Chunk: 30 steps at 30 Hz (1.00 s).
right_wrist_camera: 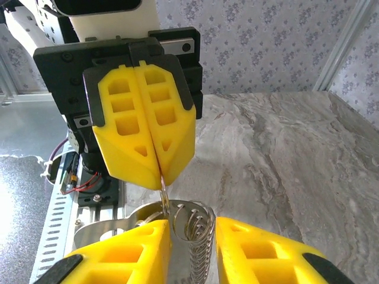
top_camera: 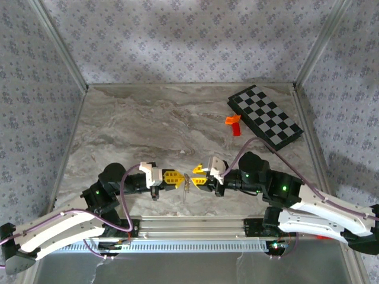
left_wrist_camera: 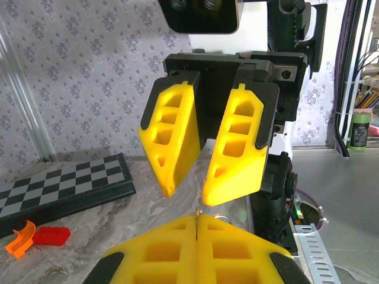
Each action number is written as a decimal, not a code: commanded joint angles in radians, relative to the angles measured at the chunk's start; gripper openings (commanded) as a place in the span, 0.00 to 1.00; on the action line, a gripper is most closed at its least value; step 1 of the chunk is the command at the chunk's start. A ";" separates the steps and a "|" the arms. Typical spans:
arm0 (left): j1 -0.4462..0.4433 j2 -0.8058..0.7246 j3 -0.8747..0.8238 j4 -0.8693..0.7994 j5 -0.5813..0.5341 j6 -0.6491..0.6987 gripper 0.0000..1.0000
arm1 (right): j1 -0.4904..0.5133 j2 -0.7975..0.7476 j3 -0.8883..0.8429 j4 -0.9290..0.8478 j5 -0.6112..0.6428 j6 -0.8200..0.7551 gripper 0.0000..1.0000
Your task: Put the keys on the keyring
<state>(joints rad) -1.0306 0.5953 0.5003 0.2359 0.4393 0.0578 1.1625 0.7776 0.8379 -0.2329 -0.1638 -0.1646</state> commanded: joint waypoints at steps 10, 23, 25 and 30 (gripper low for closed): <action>-0.008 -0.020 0.018 0.045 0.022 -0.012 0.00 | -0.018 0.032 -0.014 0.082 -0.106 0.039 0.26; -0.008 -0.023 0.016 0.037 0.021 -0.010 0.00 | -0.036 0.059 -0.022 0.104 -0.135 0.062 0.21; -0.008 -0.023 0.017 0.035 0.019 -0.008 0.00 | -0.037 0.060 -0.023 0.103 -0.138 0.062 0.18; -0.008 -0.019 0.021 0.020 0.012 0.002 0.00 | -0.040 0.068 -0.016 0.087 -0.142 0.061 0.07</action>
<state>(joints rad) -1.0306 0.5892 0.5003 0.2344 0.4377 0.0586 1.1297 0.8391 0.8204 -0.1532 -0.2951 -0.1116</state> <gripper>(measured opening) 0.046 0.085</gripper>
